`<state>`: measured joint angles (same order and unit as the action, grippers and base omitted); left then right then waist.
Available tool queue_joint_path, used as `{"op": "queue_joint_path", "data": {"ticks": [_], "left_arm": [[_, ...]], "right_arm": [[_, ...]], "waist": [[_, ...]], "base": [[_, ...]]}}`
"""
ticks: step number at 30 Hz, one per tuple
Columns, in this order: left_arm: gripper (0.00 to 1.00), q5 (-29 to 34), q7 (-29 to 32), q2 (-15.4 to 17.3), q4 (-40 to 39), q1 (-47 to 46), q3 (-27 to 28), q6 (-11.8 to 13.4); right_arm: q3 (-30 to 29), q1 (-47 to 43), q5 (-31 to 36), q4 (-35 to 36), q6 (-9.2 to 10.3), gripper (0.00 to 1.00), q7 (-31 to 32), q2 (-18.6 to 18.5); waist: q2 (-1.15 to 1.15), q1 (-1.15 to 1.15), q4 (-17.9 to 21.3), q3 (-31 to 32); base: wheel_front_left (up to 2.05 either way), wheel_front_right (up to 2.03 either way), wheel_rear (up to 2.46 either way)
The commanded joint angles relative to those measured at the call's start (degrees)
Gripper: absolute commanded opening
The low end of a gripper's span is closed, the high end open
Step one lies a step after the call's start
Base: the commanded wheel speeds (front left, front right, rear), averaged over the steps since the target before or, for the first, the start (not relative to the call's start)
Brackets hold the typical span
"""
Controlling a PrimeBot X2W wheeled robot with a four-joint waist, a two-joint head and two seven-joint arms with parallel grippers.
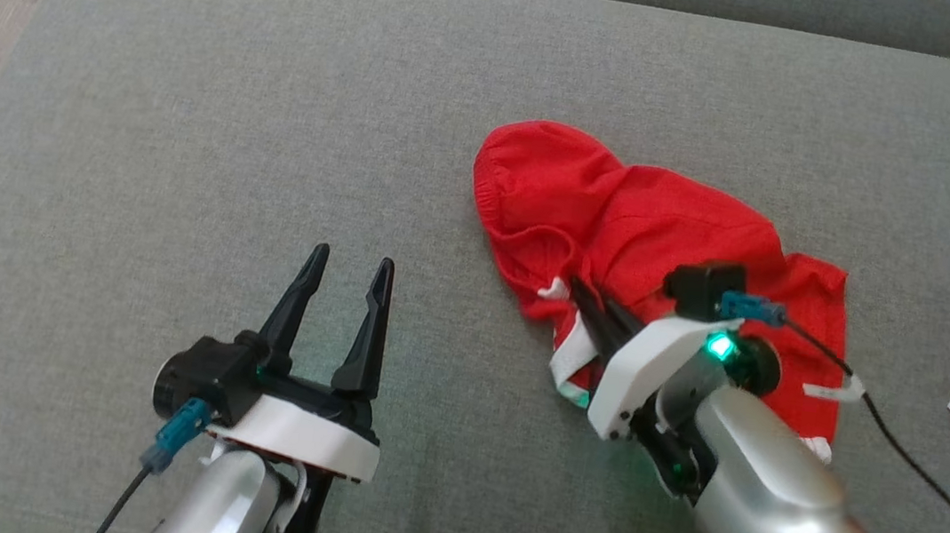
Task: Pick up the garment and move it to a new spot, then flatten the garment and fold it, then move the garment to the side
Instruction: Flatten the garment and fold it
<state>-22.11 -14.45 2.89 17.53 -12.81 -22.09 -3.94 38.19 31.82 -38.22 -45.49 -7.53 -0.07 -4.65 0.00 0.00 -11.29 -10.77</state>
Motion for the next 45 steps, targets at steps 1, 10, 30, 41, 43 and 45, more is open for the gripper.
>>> {"op": "queue_joint_path", "data": {"ticks": [1, 10, 30, 41, 43, 45], "left_arm": [[1.00, 0.35, -0.54, 0.02, -1.61, -2.09, 1.87, -0.09], [1.00, 0.25, -0.54, 0.01, -1.09, -2.19, 2.29, -0.02], [1.00, 0.71, -0.55, 1.79, -2.23, 0.54, 6.26, 0.19], [1.00, 1.41, -0.55, 1.98, -0.72, 0.24, 5.71, -0.74], [1.00, 1.54, 0.07, 2.36, 0.34, -0.12, 5.15, -0.98], [1.00, 2.14, 1.49, 3.11, 1.57, -0.76, 3.92, -1.40]], "right_arm": [[0.15, 2.67, 0.95, 0.55, 0.04, 0.10, -1.03, 0.64], [0.63, 5.46, 9.41, -3.68, 0.04, 1.00, -6.87, 1.26], [-29.69, -15.49, 21.25, 20.45, 0.04, 1.00, -14.85, -1.20], [-34.88, -25.13, 27.53, 30.81, 0.04, 1.00, -14.90, 1.73], [-34.71, -25.14, 27.06, 31.33, 0.04, 1.00, -14.90, 1.75], [-34.69, -25.15, 26.96, 31.58, 0.04, 1.00, -14.82, 1.75]], "waist": [[0.00, 0.00, 0.00, -0.24], [0.00, 0.00, 1.57, -0.07], [0.00, 0.00, 10.89, 3.28], [0.00, 0.00, 12.80, 2.55], [0.00, 0.00, 12.98, 2.31], [0.00, 0.00, 13.11, 2.04]], "base": [[0.00, 0.00, 0.00], [0.00, 0.00, 0.00], [0.00, 0.00, 0.00], [0.00, 0.00, 0.00], [0.00, 0.00, 0.00], [0.00, 0.00, 0.00]]}}
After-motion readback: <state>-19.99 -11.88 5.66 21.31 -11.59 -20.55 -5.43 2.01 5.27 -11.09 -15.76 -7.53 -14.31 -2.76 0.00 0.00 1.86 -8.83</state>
